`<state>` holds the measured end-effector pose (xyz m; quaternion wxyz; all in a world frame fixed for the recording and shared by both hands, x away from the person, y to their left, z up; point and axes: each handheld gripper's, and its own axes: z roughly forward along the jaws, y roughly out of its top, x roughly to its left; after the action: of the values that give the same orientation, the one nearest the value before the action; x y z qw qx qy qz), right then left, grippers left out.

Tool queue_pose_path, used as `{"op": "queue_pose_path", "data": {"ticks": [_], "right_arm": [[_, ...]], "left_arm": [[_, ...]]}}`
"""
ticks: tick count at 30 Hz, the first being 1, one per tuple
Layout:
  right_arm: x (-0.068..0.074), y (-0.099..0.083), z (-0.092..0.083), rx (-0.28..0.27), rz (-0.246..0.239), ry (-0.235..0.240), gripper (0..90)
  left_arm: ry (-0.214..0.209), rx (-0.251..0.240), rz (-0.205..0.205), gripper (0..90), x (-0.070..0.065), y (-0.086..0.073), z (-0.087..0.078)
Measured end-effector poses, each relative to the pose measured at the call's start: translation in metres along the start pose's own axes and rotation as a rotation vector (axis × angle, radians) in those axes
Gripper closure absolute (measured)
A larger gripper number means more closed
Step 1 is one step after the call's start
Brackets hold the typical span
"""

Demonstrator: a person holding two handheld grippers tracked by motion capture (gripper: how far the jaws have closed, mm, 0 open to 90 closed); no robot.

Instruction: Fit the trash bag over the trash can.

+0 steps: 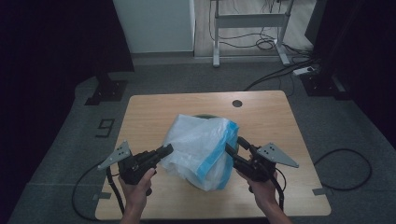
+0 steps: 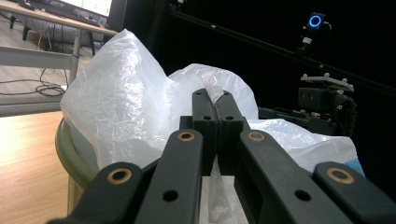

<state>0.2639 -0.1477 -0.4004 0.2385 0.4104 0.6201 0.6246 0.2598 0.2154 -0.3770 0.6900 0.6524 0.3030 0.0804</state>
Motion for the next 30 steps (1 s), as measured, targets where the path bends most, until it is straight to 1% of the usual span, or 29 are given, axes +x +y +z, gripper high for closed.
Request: {"op": "queue_pose_path", "data": {"ticks": [7,13,18,21,24,28,30], "right_arm": [[0.0,-0.001,0.0,0.002,-0.025,-0.007,46.5],[-0.001,-0.001,0.001,0.006,-0.042,-0.017,46.9],[-0.003,-0.002,0.001,0.006,-0.036,-0.015,46.7],[-0.003,0.002,0.0,-0.005,-0.034,-0.01,46.4],[-0.003,0.006,0.001,-0.005,-0.031,-0.004,46.1],[-0.002,0.011,0.005,0.004,-0.027,0.0,45.0],[-0.002,0.011,0.008,0.021,-0.008,-0.008,44.2]], "left_arm": [[-0.012,0.0,-0.004,89.2,0.0,0.0,0.0],[-0.011,-0.004,-0.005,89.2,0.0,0.0,-0.001],[-0.013,0.004,-0.001,89.1,0.0,0.0,-0.001],[-0.019,0.005,-0.001,89.1,0.0,-0.002,0.0],[-0.025,0.007,-0.001,89.1,0.0,-0.002,0.001],[-0.027,0.006,0.005,89.1,-0.001,-0.002,0.001],[-0.026,0.002,0.006,89.2,-0.001,-0.001,0.0]]}}
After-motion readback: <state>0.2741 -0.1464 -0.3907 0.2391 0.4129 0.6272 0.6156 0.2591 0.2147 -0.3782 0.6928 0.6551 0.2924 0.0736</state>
